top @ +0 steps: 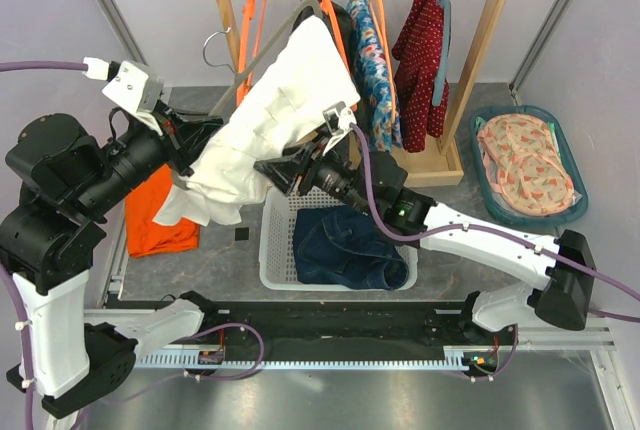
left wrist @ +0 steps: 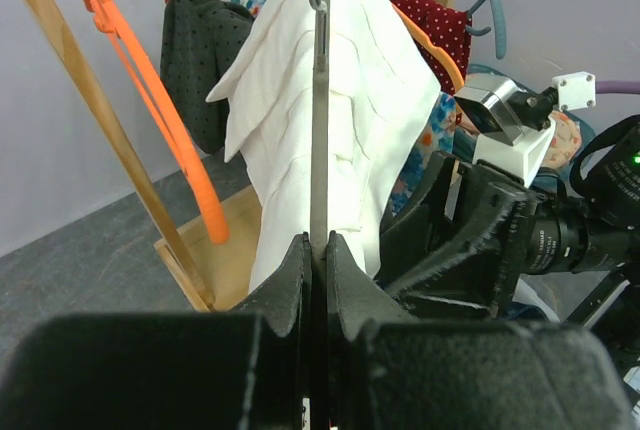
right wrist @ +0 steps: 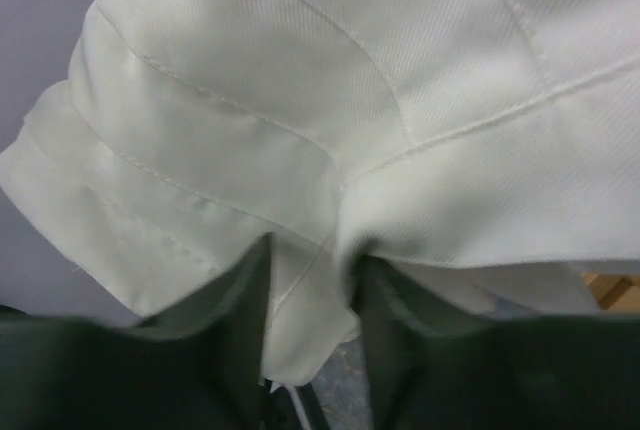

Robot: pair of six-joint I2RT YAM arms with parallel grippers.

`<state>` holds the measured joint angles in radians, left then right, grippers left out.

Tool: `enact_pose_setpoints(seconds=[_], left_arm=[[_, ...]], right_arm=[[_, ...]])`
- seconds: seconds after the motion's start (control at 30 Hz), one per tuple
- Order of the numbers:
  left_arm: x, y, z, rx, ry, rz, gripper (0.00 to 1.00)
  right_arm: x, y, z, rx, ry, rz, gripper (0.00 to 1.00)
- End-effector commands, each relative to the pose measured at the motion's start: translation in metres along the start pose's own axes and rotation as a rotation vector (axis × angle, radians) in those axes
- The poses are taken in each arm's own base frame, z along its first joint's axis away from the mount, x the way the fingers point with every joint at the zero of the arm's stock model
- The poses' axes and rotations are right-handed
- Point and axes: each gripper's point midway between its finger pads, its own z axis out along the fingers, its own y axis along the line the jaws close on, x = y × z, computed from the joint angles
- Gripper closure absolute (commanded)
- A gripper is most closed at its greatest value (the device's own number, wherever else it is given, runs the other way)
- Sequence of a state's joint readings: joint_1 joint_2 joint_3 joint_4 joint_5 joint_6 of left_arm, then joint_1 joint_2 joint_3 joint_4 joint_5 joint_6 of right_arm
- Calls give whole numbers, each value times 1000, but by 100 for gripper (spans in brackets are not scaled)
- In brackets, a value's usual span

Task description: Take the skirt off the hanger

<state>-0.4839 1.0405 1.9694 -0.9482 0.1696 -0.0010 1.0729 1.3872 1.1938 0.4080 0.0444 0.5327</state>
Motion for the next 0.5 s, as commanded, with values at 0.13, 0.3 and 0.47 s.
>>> enact_pose_setpoints(seconds=[0.13,0.3,0.47], left_arm=[[-34,-6,-7,21,-127,-11,98],[-20,6,11,-26,-95,-9,98],[-7,18,27,-80,-83,-16,98]], right_arm=[[-96,58,-9,-64,-110,-193,100],[-174,129,-65,-101,-196,-399,100],[-234,138,-142,-109,-332,-378,100]])
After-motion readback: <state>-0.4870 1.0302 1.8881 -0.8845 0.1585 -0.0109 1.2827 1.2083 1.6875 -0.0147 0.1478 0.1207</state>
